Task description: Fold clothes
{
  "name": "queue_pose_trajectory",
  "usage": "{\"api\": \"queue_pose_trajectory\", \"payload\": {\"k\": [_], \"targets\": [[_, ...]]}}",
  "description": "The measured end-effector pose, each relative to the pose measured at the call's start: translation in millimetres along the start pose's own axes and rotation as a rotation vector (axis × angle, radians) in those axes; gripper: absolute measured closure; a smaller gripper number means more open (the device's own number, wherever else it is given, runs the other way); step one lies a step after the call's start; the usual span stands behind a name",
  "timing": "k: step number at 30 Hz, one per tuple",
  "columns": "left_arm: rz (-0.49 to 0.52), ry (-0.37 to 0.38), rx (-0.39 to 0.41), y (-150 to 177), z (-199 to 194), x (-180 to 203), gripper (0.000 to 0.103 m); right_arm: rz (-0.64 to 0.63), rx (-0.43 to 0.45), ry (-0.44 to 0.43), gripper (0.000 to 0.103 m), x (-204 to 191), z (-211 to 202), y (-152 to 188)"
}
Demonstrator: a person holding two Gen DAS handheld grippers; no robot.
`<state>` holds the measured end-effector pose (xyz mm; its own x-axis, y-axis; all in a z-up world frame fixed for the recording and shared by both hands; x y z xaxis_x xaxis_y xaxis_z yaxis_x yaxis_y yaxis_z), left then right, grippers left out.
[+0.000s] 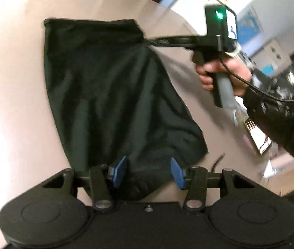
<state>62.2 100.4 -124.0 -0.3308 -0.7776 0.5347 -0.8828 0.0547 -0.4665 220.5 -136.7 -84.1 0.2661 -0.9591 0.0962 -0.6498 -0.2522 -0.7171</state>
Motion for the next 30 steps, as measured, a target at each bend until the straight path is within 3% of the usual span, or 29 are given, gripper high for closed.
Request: {"api": "queue_pose_trajectory", "payload": {"k": [2,4,6,8,12,15,19,24,27,30], "targets": [[-0.008,-0.003,0.023,-11.4,-4.4,1.1,0.054,-0.013,0.035,-0.01,0.099,-0.3,-8.8,-1.0],[0.0,-0.011,0.105,-38.3,-14.4,0.8,0.038,-0.016,0.081,-0.03,0.099,-3.8,-26.6,-3.1],[0.005,-0.05,0.184,-65.6,-18.9,-9.2,0.032,0.051,0.088,-0.111,0.098,-15.9,-56.2,1.1],[0.057,-0.11,0.207,-88.0,-12.2,-19.3,0.037,0.049,0.07,-0.186,0.098,-35.0,-79.6,11.2],[0.192,-0.207,0.209,-138.0,17.1,-33.5,0.064,-0.037,-0.006,-0.278,0.098,-85.5,-130.2,55.1],[0.25,-0.23,0.182,-158.7,38.3,-40.4,0.066,-0.038,-0.035,-0.269,0.098,-104.3,-147.4,71.6],[0.306,-0.251,0.106,-162.8,63.5,-51.6,0.068,0.012,-0.118,-0.244,0.099,-107.8,-137.6,90.0],[0.317,-0.275,0.111,-166.3,73.4,-51.4,0.069,0.013,-0.148,-0.216,0.099,-112.4,-154.4,102.0],[0.45,-0.164,0.181,-181.4,71.9,-8.4,0.068,0.123,-0.123,-0.194,0.098,-105.5,-169.1,97.5],[0.546,-0.109,0.15,-188.8,93.5,17.0,0.068,0.293,-0.112,-0.156,0.095,-92.2,-183.7,99.5]]}}
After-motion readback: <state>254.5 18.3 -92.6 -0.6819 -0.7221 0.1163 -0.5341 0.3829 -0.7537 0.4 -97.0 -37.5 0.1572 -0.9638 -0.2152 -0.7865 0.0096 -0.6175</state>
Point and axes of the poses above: each gripper's, at about its wrist camera, not at the fingertips, and z roughly the way its jaws point, x to its right, y to its underside, the point moved 8 cm from there along z, roughly the way its jaws point, and after that the axes turned 5 degrees about x, right-handed, at the moved point
